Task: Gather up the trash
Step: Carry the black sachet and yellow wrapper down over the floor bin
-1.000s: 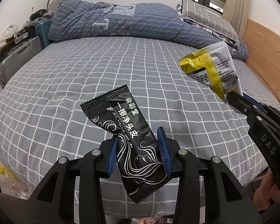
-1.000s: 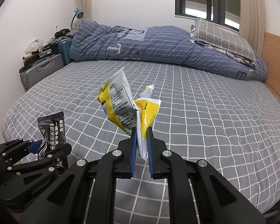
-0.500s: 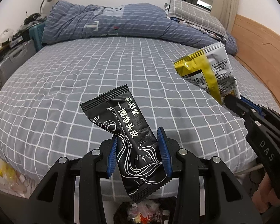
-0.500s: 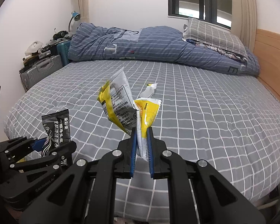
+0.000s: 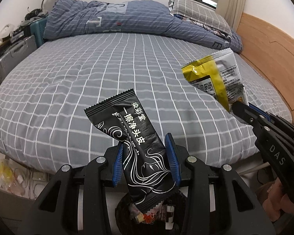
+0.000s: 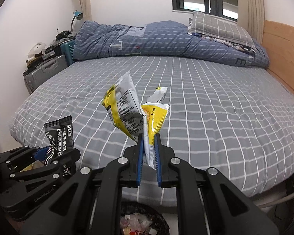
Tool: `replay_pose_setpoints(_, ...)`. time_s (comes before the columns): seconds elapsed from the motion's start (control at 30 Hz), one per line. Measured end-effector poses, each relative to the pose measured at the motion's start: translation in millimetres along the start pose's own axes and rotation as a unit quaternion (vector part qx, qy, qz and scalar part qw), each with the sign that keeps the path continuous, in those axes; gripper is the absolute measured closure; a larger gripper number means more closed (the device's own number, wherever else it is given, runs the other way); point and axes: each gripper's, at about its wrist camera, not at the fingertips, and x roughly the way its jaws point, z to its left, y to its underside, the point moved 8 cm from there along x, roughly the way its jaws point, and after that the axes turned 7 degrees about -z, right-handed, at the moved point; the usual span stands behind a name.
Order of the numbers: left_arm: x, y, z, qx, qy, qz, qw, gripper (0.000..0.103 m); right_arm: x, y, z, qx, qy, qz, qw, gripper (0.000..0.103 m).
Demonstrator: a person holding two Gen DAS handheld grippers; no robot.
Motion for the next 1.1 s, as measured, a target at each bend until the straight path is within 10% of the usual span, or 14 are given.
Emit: replay_pose_setpoints(1.1,-33.8,148.5,0.7,0.0,0.002,0.107,0.9943,0.064,-54.9,171.8,34.4,-0.021,-0.013,0.155,0.988,0.092)
